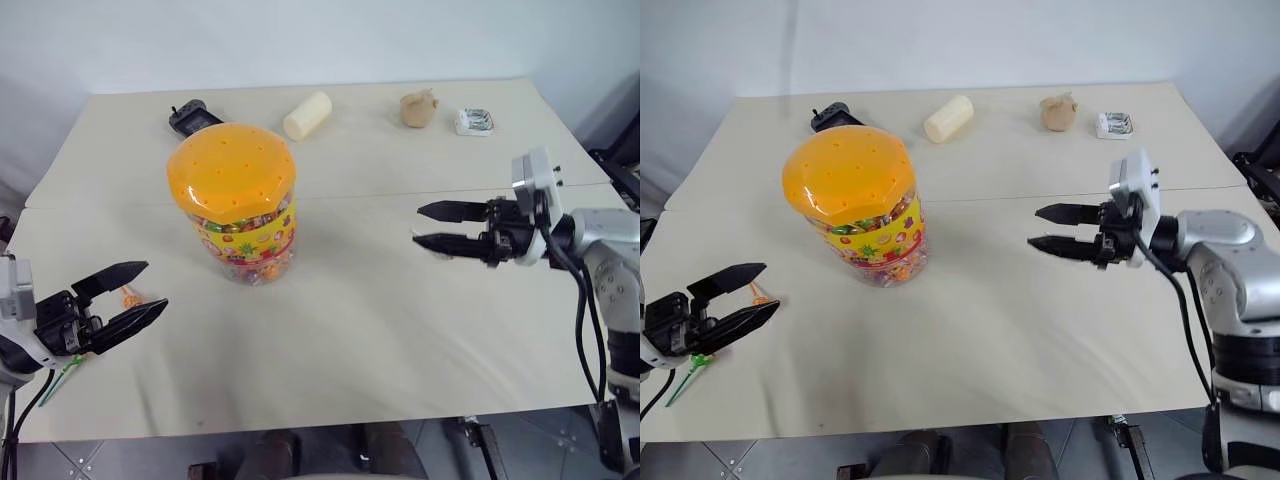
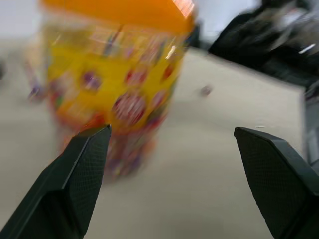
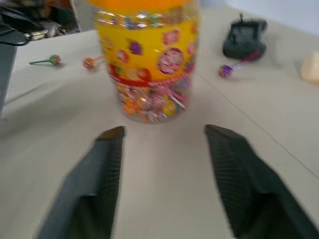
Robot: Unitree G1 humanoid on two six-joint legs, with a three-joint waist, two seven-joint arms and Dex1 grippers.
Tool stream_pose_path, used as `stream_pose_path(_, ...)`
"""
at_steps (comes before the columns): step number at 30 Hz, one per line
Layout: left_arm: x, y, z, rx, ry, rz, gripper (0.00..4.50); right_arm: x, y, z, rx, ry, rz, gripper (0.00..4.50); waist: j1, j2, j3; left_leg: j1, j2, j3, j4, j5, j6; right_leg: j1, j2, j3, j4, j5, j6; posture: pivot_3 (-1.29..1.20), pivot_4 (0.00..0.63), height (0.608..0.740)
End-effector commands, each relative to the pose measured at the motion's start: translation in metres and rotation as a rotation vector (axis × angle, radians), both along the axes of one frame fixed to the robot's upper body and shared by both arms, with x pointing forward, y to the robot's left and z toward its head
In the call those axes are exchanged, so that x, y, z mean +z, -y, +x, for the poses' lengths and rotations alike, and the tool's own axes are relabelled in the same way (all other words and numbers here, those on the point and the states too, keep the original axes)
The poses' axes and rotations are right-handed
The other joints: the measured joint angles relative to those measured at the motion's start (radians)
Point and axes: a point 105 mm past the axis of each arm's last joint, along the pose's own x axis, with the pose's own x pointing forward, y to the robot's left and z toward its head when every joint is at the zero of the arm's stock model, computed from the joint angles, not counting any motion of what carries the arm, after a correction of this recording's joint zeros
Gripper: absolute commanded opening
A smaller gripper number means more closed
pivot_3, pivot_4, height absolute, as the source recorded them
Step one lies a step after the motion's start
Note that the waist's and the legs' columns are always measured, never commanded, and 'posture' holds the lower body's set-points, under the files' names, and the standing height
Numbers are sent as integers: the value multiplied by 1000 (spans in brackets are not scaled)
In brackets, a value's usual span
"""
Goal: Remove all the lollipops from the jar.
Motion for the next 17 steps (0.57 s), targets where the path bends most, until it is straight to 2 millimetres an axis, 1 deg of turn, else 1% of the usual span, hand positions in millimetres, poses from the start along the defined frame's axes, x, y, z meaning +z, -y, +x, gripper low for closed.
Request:
stream_pose_path(1, -2, -12, 3, 97, 47, 128, 4210, -14, -9, -31, 83, 217, 32, 4030, 2, -2, -1, 0, 0, 0, 0, 0, 0, 0, 0, 0, 0, 0, 0, 0, 150, 740)
stream_pose_path(2, -4, -14, 4, 118, 55, 151, 4210, -23, -9, -37, 83, 243, 29, 4316, 8, -2, -1, 1, 0, 0, 0, 0, 0, 1, 0, 0, 0, 0, 0, 0, 150, 740)
stream_pose_path(3, -5, -15, 5, 127, 62, 163, 4210, -28, -9, -39, 79, 256, 26, 4464, 10, -2, -1, 1, 1, -2, 0, 0, -1, 2, 0, 0, 0, 0, 0, 0, 150, 740)
stream_pose_path(5, -10, -12, 4, 138, 65, 200, 4210, -37, 1, -37, 22, 214, 56, 4464, 11, -1, -1, 1, -1, 2, 0, 1, 0, 1, 0, 0, 1, 1, 2, 0, 150, 740)
stream_pose_path(7, -14, -9, 2, 141, 67, 224, 4210, -40, 11, -34, -19, 221, 57, 4464, 9, -2, -1, 4, -3, 5, 0, 1, 2, 3, -1, 1, 0, 3, 4, 0, 150, 740)
stream_pose_path(9, -15, -9, 2, 149, 71, 226, 4210, -39, 14, -31, -35, 246, 58, 4464, 7, -2, -1, 7, -2, 6, 0, 1, 2, 8, -1, 2, -2, 4, 4, 0, 150, 740)
stream_pose_path(12, -14, -10, 3, 177, 88, 216, 4210, -34, 19, -23, -65, 276, 60, 4464, 3, -2, -1, 18, 2, 5, -3, -1, 1, 18, 1, 5, -5, 2, 1, 0, 150, 740)
stream_pose_path(17, -14, -9, 3, 190, 89, 208, 4210, -27, 20, -15, -85, 300, 82, 4464, 1, -2, -1, 19, 3, 6, -3, -2, 1, 17, 2, 8, -4, 2, 1, 0, 150, 740)
